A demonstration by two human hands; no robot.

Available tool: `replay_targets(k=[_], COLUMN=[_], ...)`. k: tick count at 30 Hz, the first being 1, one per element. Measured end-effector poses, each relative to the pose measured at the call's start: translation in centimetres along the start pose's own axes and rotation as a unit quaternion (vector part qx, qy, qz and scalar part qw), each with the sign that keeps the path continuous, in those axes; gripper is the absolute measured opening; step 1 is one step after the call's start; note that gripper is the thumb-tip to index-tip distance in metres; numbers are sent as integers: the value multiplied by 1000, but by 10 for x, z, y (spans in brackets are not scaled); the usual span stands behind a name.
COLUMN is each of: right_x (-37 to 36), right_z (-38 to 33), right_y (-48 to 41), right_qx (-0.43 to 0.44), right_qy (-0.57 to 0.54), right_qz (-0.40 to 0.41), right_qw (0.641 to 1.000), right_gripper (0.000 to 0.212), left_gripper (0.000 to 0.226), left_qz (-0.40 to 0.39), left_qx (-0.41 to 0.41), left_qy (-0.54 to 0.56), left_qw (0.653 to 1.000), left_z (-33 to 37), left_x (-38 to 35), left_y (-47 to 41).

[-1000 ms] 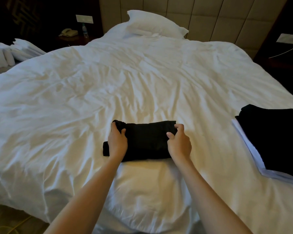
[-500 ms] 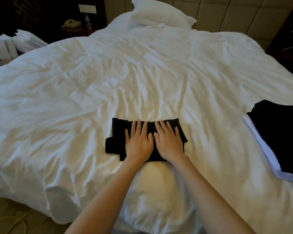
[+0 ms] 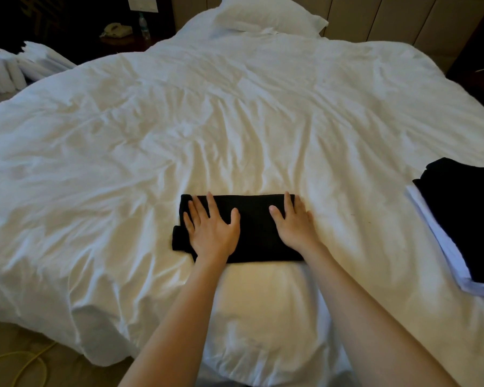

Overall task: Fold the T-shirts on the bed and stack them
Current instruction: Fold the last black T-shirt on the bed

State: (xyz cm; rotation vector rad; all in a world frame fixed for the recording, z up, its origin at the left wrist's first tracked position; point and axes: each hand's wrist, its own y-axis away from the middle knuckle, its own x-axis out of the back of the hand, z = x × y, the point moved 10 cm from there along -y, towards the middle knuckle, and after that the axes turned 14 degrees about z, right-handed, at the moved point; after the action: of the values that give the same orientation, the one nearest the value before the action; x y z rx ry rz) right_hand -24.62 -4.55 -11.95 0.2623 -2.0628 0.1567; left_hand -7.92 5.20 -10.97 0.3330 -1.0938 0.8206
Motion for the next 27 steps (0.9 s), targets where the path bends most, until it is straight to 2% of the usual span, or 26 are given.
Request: replay_targets(k=[4,6,8,10,12,15,17,18,20,21,22,24,27], right_x=[13,25,31,27,18,9,8,6,4,2,0,-1,0], right_z=[3,6,16,25,31,34,31,29,24,23,23,21,20], right_y=[4,10,14,18,22,36,48,54,68,74,81,93,112], right_qx=[-35,-72,-137,-213,-265,-312,-322,-326,-332,-334,-335,-331,-323], right_qy=[-79,-173,-267,-327,-387,-439,-469,-486,-519,-533,-548,-573,-592], right_qz=[70,141,166,125,70,24,6,-4,-24,-36,-43,-53,-55], right_qw=[994,972,940,912,880,842,822,811,787,776,766,748,736], right_gripper=[71,71,72,70,57,40,31,27,18,18,21,22,10], left_gripper=[76,76,75,73,72,63,52,48,46,47,48,46,45], left_qz=[7,31,60,79,85,74,59,40,-19,-43,-62,-104,-147], left_qx=[50,69,83,99,104,133,206,259,359,382,393,395,384], left_qy=[-4,16,34,42,68,207,365,456,621,670,695,704,692], left_qw=[999,997,994,991,989,967,906,851,697,635,600,581,593], left_z=[-23,-33,-39,-44,-46,-54,-66,-71,-67,-59,-50,-30,-7], left_x=[10,17,23,30,35,44,40,33,15,8,4,-2,-7], left_y=[-1,4,15,25,30,35,45,53,72,79,87,103,123])
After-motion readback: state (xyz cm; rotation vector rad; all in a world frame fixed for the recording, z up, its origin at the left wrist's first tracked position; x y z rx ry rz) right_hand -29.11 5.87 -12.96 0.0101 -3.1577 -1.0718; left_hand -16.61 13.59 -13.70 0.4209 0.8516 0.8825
